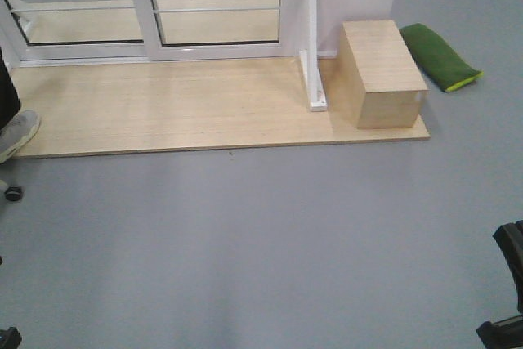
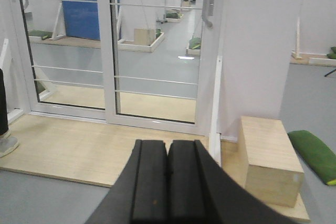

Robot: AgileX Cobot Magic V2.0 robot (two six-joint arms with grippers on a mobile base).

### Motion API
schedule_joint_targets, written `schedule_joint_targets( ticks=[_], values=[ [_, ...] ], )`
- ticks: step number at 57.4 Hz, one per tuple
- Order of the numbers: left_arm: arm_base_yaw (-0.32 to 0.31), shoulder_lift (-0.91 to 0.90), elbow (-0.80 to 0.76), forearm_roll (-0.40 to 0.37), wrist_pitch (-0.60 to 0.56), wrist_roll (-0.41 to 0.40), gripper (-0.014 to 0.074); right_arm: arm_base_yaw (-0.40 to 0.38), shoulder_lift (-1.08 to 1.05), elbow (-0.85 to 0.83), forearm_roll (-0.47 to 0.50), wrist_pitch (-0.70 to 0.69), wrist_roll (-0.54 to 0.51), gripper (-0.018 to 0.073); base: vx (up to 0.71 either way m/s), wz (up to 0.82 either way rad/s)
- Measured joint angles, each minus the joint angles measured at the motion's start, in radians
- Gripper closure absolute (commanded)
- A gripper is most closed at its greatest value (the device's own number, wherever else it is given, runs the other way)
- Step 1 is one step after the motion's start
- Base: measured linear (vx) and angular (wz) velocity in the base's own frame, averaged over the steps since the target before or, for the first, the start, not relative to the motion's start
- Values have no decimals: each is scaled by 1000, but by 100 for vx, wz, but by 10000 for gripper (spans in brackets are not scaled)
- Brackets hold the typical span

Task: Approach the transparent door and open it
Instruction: 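Drive up to the white-framed glass sliding door on the platform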

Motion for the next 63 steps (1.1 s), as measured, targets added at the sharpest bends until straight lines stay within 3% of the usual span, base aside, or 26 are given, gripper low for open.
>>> schedule_joint_targets(
  ticks=[23, 63],
  values=[
    [0, 0, 0, 0, 0, 0, 594, 0, 0, 0, 0, 0, 0, 562, 52, 27],
    [0, 0, 0, 0, 0, 0, 594, 0, 0, 0, 0, 0, 0, 562, 54, -5]
  ],
)
